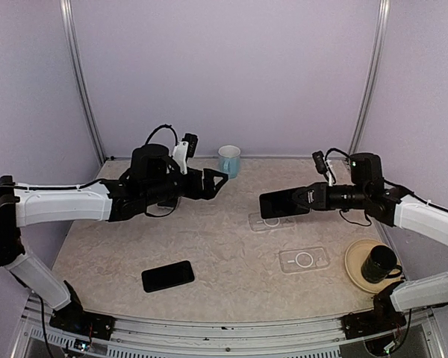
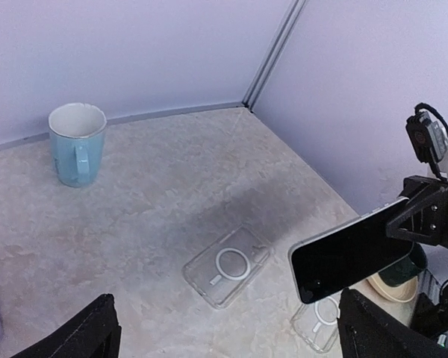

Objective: Put the phone into the phone case
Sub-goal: Pass from the right arm to the left

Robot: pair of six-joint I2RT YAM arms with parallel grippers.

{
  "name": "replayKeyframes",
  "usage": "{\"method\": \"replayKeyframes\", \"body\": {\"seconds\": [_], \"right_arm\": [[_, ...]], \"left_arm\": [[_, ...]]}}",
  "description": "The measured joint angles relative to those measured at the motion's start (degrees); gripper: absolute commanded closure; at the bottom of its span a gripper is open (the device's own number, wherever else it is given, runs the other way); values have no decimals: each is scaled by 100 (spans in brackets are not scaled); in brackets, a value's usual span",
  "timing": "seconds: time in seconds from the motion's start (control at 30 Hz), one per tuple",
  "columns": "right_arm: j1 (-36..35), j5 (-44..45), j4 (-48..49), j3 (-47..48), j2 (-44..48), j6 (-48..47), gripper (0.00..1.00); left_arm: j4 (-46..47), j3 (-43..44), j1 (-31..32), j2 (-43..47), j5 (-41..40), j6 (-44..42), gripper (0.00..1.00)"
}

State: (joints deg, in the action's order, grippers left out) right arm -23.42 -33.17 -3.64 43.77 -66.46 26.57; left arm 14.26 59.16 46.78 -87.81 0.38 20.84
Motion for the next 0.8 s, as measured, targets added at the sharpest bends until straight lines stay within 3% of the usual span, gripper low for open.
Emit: {"method": "replayKeyframes", "body": {"seconds": [0.47,0.8], "right_arm": [[365,-151,369,-573,531,138,100],[638,-929,1508,-964,710,743,100]], "left_arm": [[1287,-752,-92,-13,1154,1062,1],[1891,-992,-101,-81,1617,1311,1]]}}
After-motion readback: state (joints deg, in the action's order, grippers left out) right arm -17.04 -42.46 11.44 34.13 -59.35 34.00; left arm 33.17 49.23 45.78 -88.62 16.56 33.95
